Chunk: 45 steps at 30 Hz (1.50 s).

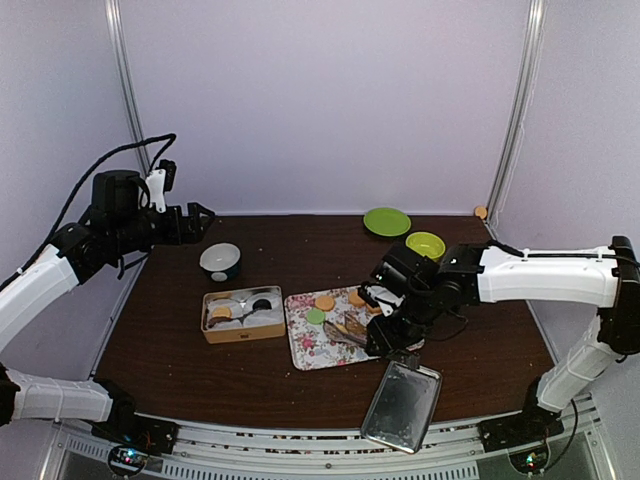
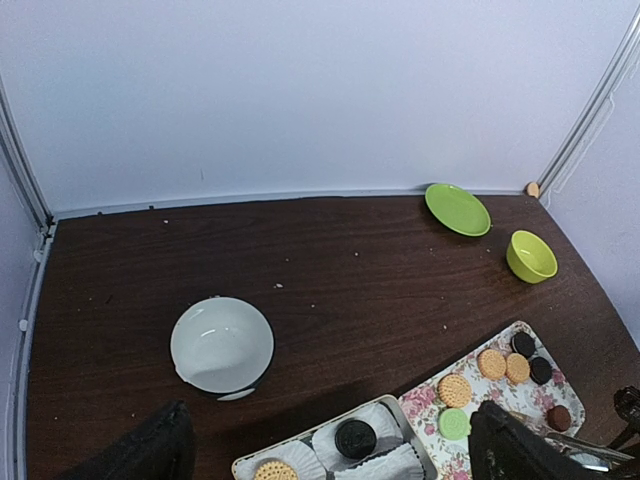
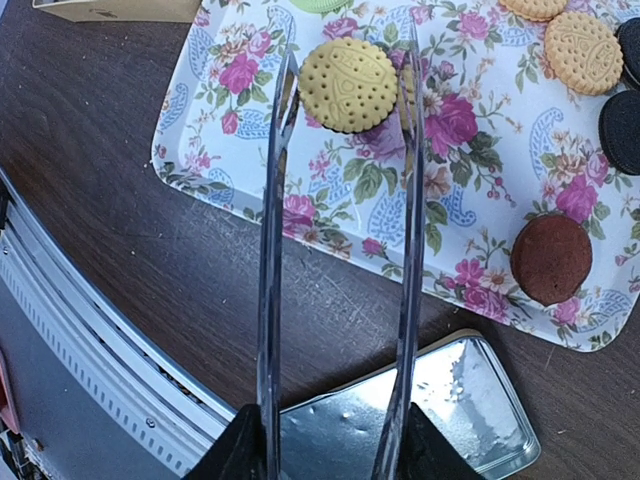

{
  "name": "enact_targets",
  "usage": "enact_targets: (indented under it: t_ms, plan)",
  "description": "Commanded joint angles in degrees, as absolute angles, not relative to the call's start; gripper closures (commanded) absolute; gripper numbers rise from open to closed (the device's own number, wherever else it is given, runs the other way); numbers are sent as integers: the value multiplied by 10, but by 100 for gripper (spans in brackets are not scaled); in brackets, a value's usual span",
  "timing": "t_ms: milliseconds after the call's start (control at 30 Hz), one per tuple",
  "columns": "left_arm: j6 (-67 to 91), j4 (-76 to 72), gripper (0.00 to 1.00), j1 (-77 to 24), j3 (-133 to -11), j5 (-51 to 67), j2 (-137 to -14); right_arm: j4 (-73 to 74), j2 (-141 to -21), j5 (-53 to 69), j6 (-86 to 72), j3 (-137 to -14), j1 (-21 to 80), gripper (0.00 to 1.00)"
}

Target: Pack the cookies

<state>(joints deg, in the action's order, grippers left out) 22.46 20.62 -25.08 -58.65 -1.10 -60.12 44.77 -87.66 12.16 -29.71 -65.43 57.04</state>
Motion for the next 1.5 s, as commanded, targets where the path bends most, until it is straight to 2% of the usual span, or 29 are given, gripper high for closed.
enact_targets:
  t_ms: [0, 233, 1467]
  plan:
    - [226, 178, 2, -247, -598, -13, -599, 462, -878, 109, -289, -676, 572, 56]
    - [226, 178, 2, -247, -599, -9, -599, 462, -878, 115, -292, -671, 573, 50]
    - [227, 178, 3, -248, -599, -5, -599, 518, -923, 96, -264, -704, 591, 53]
